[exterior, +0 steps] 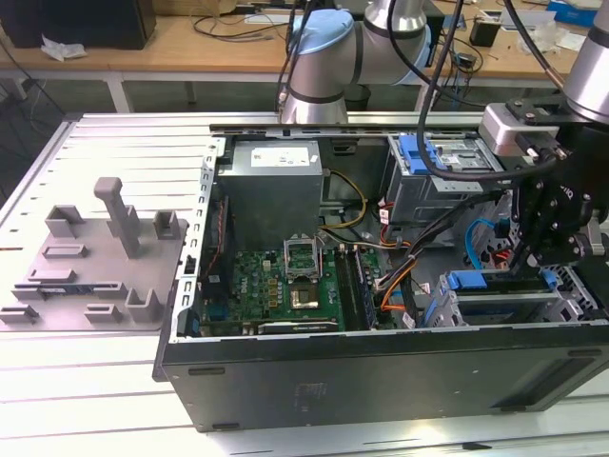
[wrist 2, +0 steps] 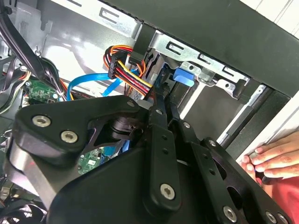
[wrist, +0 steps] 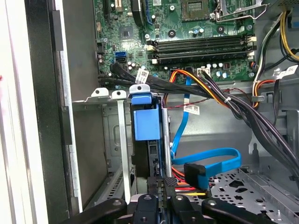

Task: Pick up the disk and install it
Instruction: 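Insert the first disk wire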

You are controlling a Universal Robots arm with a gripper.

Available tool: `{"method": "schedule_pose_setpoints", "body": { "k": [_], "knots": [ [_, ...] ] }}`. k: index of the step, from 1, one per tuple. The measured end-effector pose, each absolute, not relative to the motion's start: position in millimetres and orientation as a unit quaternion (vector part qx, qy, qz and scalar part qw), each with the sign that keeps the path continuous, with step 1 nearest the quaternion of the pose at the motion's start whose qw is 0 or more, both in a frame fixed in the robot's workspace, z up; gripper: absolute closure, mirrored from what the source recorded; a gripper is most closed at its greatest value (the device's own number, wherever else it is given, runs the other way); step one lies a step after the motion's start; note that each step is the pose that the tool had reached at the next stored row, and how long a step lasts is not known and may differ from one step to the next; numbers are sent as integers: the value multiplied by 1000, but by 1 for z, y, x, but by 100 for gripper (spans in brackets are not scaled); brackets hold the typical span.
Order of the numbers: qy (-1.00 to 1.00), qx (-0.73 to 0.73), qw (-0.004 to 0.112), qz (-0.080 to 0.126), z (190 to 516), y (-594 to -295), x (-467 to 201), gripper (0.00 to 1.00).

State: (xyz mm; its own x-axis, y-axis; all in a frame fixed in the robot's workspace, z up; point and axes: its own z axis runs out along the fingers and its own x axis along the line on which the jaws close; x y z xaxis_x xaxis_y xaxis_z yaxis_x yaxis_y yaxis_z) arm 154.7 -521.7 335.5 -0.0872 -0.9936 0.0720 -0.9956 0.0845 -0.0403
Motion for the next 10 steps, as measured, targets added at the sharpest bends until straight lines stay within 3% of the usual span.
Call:
{"method": "schedule_pose_setpoints", "body": {
  "k": [10],
  "knots": [
    [-736,675,13,39,337,-522,155,83]
  ]
}}
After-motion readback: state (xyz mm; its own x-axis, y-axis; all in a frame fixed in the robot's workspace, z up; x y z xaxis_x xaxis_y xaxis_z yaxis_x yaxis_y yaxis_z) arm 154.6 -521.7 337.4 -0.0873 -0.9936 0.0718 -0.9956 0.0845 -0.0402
